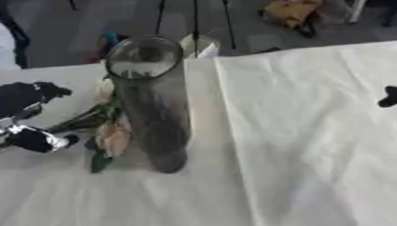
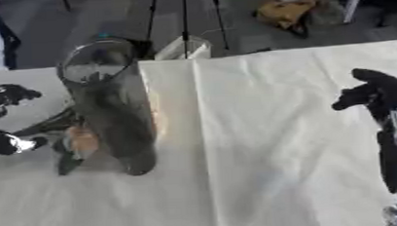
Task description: Arrange flowers into the vase.
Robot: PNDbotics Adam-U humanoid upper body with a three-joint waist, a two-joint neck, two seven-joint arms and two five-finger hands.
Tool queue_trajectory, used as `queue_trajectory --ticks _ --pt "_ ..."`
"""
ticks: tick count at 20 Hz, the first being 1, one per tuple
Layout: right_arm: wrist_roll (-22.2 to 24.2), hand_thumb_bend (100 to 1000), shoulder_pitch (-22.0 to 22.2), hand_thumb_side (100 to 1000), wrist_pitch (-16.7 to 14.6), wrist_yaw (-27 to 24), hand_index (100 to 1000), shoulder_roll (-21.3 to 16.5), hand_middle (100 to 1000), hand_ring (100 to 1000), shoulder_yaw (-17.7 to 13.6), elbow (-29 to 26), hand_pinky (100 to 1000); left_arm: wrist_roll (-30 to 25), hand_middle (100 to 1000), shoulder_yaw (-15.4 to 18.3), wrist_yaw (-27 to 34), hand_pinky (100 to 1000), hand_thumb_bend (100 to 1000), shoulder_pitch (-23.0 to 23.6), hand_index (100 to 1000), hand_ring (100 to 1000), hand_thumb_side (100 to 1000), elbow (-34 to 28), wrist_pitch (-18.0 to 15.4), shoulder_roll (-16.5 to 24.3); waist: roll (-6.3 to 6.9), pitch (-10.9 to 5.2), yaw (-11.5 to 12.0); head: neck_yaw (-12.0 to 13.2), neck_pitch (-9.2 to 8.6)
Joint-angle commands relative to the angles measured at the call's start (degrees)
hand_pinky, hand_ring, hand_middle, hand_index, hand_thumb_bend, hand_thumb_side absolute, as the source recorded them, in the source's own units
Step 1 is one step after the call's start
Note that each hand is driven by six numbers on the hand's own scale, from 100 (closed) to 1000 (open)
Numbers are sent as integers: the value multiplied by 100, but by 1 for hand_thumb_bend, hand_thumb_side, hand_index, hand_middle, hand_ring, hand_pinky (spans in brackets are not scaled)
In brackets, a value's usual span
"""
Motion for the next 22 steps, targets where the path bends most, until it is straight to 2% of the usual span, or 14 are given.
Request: queue_trajectory --ticks 1,22 --pt "28 100 -71 988 -10 -30 790 -47 513 542 -10 -109 781 113 797 55 -80 630 429 -136 944 735 535 87 18 81 70 5 -19 33 -81" --pt "82 100 -83 986 -8 9 791 7 510 541 16 -109 785 446 791 199 -552 623 241 -243 936 733 489 578 142 4 80 177 -164 115 -262"
